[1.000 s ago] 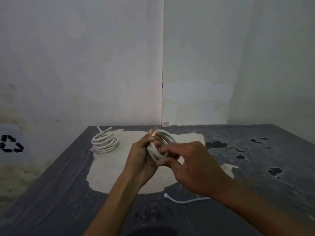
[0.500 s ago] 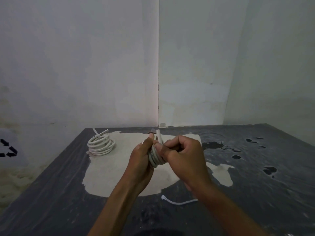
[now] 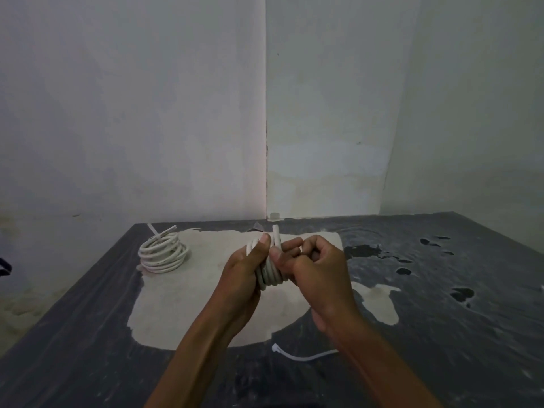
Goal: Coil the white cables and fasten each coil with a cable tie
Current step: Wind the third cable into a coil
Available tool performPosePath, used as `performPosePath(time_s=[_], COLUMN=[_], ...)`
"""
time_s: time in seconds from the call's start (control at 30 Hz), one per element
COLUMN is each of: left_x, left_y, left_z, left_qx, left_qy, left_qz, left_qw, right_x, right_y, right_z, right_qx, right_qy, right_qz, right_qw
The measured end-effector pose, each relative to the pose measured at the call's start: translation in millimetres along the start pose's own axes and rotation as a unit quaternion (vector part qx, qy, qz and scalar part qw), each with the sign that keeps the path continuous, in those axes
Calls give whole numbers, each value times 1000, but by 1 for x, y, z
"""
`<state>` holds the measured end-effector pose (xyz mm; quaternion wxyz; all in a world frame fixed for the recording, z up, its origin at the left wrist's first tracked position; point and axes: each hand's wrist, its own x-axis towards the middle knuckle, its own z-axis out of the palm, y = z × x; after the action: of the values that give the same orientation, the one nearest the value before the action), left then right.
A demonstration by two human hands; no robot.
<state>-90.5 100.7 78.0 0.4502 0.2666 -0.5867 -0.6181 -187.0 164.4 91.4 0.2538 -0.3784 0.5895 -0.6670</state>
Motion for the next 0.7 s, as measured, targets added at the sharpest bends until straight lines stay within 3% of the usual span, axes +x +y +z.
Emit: performPosePath(time_s=[0.2, 0.4, 0.57, 0.63, 0.7], left_x=[22, 40, 54, 56, 56], left_y=[-21, -42, -49, -51, -51], left_z=[-9, -23, -36, -44, -51], left_qx=[58, 85, 109, 84, 31], left_qy=[-16, -44, -61, -79, -92], left_qz=[35, 37, 16, -1, -26], left_qw=[998, 995, 992, 993, 995], right_x=[34, 63, 81, 89, 99], right_y=[17, 48, 61, 60, 58], right_z=[-4, -5, 1, -2, -8], right_qx=[94, 124, -22, -97, -97], right_qy=[-90, -184, -244, -284, -311], right_qz=[128, 200, 140, 98, 62], right_qw=[983, 954, 959, 949, 943])
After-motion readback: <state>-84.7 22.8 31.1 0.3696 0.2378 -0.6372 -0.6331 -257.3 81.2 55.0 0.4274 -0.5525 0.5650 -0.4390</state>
